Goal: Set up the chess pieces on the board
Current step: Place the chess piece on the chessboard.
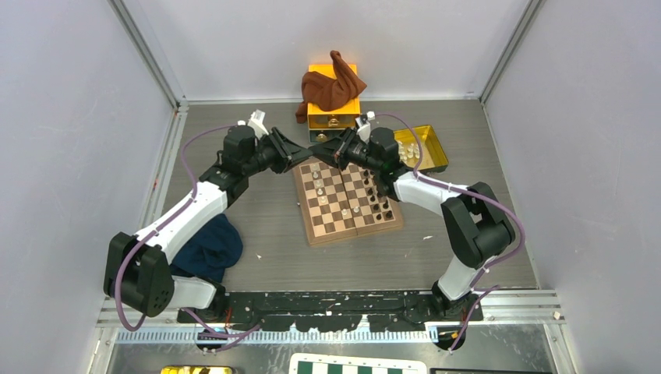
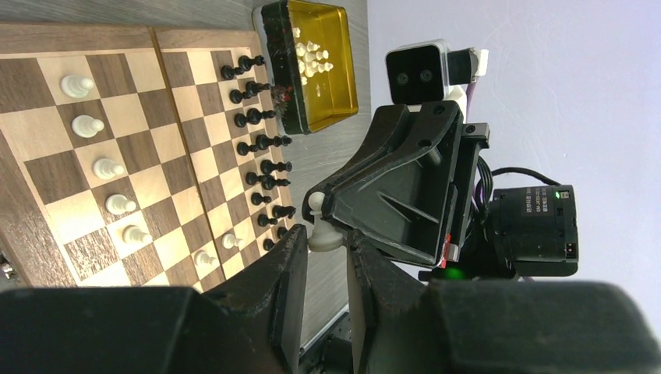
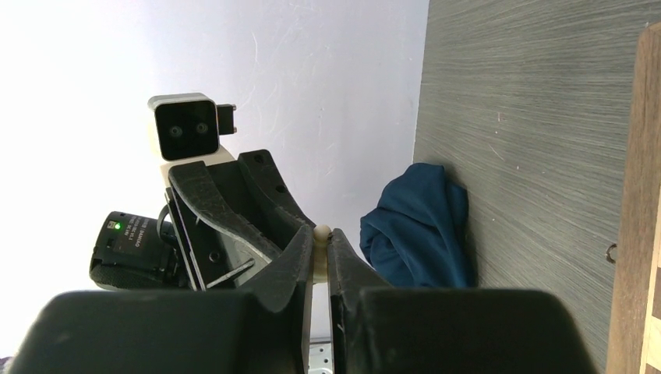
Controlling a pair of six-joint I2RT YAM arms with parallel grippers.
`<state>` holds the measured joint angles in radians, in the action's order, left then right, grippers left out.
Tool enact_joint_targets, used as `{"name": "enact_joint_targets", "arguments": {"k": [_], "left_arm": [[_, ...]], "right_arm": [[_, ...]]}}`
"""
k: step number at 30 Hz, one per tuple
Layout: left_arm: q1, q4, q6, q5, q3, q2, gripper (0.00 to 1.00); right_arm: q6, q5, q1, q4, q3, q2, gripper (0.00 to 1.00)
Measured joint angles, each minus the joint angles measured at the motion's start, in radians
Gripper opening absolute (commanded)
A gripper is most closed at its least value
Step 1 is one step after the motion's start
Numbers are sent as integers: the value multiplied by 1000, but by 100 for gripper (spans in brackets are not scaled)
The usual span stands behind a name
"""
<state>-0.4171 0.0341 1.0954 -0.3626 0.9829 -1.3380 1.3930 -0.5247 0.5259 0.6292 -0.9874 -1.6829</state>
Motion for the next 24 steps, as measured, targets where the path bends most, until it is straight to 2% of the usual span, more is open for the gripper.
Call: {"name": "enact_joint_targets", "arguments": {"k": [5,14,24], "left_arm": [[5,0,0,-5,-6,0,17],[14,20,0,-16,-22,1,13],[29,3,-47,-41,-25,11,11]], "right_arm": [[7,0,2,5,-2,-8,1],[18,-2,3,7,-2,-13,1],[20,-14,10,11,-2,-18,17]]}}
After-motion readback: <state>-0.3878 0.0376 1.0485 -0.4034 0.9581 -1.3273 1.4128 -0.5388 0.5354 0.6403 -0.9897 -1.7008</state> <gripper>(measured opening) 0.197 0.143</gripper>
